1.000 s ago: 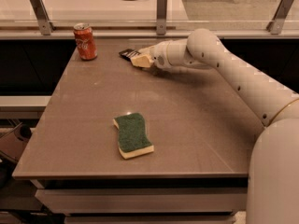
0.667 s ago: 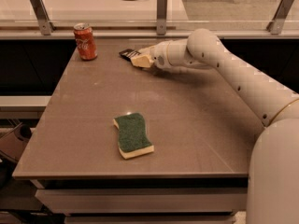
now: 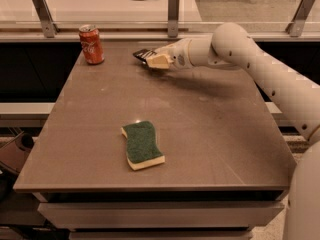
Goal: Move rxbar chocolate near sponge
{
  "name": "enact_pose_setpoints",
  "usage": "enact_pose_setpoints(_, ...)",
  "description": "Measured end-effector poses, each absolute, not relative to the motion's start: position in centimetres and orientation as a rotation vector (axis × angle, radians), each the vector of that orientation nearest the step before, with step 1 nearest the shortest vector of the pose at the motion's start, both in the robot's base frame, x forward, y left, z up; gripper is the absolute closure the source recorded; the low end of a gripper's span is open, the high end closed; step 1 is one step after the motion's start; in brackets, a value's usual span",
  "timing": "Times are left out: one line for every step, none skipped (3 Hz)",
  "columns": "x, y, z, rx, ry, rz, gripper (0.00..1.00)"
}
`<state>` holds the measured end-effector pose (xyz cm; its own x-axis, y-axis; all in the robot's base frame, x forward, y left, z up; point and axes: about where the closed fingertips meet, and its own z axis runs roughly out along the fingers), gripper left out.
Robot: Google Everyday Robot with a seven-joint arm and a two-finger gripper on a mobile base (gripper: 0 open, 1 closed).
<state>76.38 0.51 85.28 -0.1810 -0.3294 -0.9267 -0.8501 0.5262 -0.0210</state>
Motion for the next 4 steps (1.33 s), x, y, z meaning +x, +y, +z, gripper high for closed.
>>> enact_pose_setpoints(74.7, -1.3, 86.8, -0.971, 1.73, 0.648, 1.0)
enact_pose_setpoints(72.2, -3.2, 88.2, -0.953, 1.733, 0.656, 1.0)
enact_pose_setpoints(69.6, -5.3, 89.3, -0.936, 1.769, 0.635, 1.0)
enact_pose_setpoints(66.5, -7.2, 90.2, -0.91, 1.807, 0.611, 1.0)
